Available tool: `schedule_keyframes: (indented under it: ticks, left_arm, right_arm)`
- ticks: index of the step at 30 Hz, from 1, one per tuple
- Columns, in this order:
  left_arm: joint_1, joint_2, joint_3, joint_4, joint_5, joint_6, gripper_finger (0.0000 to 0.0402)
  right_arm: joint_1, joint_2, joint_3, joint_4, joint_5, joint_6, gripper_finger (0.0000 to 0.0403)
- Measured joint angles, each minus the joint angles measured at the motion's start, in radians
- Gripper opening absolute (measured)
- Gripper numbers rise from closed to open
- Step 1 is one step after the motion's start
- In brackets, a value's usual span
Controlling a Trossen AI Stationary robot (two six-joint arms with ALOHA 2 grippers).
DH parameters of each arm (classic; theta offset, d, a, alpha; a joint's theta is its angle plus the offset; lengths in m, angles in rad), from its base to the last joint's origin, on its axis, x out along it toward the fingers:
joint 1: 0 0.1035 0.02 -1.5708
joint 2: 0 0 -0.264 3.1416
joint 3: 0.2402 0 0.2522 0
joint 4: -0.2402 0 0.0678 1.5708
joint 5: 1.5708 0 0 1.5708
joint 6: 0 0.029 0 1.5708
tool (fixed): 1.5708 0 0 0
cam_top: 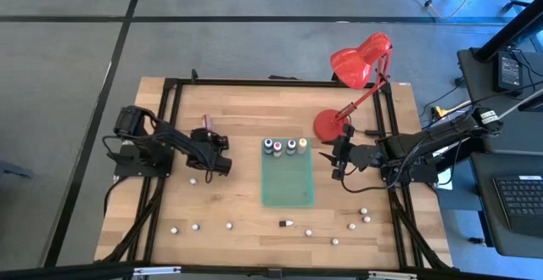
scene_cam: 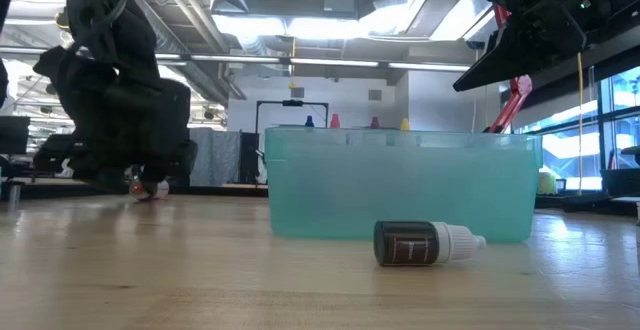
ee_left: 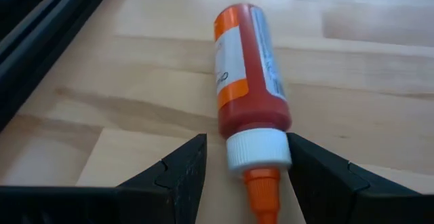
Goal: Pick & Place food coloring
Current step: Put the large orange food coloring bottle into the green bin
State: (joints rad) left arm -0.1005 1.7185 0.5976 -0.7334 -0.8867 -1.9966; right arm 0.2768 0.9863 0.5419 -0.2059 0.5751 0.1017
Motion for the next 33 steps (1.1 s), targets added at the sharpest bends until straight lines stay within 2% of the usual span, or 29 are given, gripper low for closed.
schedule_keyframes:
  ticks: [12,22,33]
  left_arm:
    - [0.001,0.020,0.000,0.003,0.030,-0.005,0.0191]
    - [0.001,0.020,0.000,0.004,0.021,0.106,0.0188]
    - [0.000,0.020,0.000,0.008,0.018,0.072,0.0117]
  right_arm:
    - [0.000,0.000,0.000,0.000,0.000,-0.001,0.0165]
    - [0.000,0.000,0.000,0.000,0.000,-0.001,0.0165]
    - [0.000,0.000,0.000,0.000,0.000,-0.001,0.0165]
